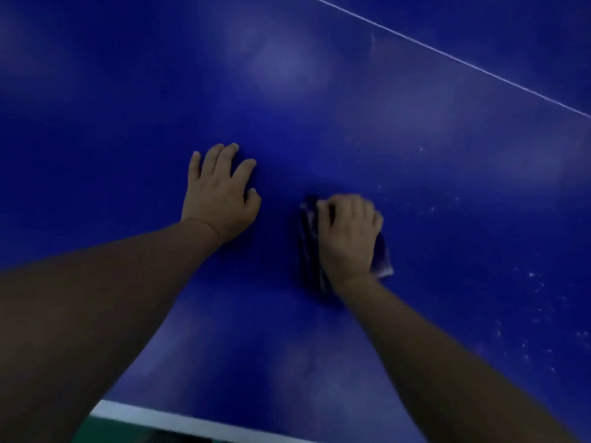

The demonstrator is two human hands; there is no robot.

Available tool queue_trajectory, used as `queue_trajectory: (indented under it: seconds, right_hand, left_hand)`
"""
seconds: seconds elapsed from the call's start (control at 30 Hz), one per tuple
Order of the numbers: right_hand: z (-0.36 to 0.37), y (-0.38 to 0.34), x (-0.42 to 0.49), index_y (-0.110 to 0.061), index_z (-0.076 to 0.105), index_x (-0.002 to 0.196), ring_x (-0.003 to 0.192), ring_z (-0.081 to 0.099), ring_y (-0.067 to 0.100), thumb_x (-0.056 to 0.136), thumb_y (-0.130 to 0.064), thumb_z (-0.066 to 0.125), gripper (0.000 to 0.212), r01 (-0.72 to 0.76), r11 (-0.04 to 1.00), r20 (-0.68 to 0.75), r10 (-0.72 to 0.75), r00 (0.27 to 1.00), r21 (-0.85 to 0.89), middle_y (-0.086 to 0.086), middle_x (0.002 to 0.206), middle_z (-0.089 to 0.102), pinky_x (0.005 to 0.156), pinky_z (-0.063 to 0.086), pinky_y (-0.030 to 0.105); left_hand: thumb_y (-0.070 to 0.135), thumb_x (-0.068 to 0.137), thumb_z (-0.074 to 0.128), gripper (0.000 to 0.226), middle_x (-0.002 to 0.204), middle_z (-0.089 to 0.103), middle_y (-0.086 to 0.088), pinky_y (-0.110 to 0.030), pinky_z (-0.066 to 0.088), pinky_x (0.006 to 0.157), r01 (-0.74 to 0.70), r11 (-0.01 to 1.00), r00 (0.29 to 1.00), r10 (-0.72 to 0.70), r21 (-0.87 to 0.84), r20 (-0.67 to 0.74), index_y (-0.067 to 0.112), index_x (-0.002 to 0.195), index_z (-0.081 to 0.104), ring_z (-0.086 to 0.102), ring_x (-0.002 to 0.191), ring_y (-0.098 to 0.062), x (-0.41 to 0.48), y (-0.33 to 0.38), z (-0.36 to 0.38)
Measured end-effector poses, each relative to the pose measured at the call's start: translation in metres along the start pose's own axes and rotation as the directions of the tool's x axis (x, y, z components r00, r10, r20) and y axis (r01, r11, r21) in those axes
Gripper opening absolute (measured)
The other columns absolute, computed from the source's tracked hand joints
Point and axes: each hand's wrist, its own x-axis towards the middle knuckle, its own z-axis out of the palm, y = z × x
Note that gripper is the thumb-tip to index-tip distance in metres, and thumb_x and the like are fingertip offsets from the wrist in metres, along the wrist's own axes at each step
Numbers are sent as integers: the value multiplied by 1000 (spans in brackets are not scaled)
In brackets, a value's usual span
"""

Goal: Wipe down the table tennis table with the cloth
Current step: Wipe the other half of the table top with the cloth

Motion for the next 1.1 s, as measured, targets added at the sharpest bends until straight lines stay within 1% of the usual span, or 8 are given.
queue_trajectory:
  seconds: [0.17,0.33,0.43,0.67,0.8,0.87,0.93,1.1]
  right_hand:
    - [14,14,64,-13,61,93,91,51,27,104,-35,47,28,175,984,68,-174,982,-16,7,94,59,85,35,43]
    - [47,42,219,-16,59,108,113,51,26,107,-43,32,38,-195,971,-55,190,980,-136,6,114,61,90,31,39]
    - [47,40,237,-17,58,109,113,51,25,106,-44,31,38,-266,948,-51,262,964,-175,5,116,61,91,32,39]
    - [24,37,146,-14,63,97,94,53,26,105,-37,48,28,71,997,78,-70,994,-13,5,97,62,87,37,44]
    - [44,53,261,-14,61,109,113,51,32,106,-43,36,38,-234,960,-41,231,972,-152,8,114,62,94,34,46]
    - [55,64,326,-15,60,116,121,49,29,106,-43,36,38,-438,893,-98,429,898,-104,6,122,61,98,34,46]
    - [65,59,372,-16,59,119,123,48,27,106,-43,36,37,-493,869,-90,488,868,-46,4,126,60,101,33,45]
    - [63,40,326,-13,58,105,108,51,32,105,-40,38,34,-113,987,81,122,989,-111,10,109,62,92,32,45]
  left_hand:
    - [32,93,51,48,150,38,-16,-56,12,121,-24,999,1000,24,20,0,11,137,51,28,142,-35,54,15,-2]
    - [32,95,45,48,155,35,-8,-58,11,121,-32,999,999,32,-6,-12,14,140,48,22,149,-27,121,34,2]
    - [33,99,34,53,164,22,-2,-63,4,120,-23,999,999,23,-31,26,20,150,38,8,154,-24,169,53,5]
    - [49,99,15,63,168,9,-1,-63,-3,120,11,999,1000,-12,46,13,29,158,20,-2,155,-25,181,57,21]
    - [49,98,18,62,168,10,0,-60,-7,121,22,1000,1000,-23,13,18,31,157,24,-3,155,-21,181,60,19]
    - [49,98,17,62,168,9,2,-59,-8,121,35,999,999,-35,14,10,32,157,23,-4,155,-19,176,61,21]
    - [50,98,16,62,168,8,3,-58,-8,121,45,999,999,-46,29,15,33,157,21,-6,155,-19,182,60,21]
    - [51,98,15,62,168,4,5,-57,-11,121,43,999,998,-44,30,50,34,158,18,-11,154,-17,186,60,20]
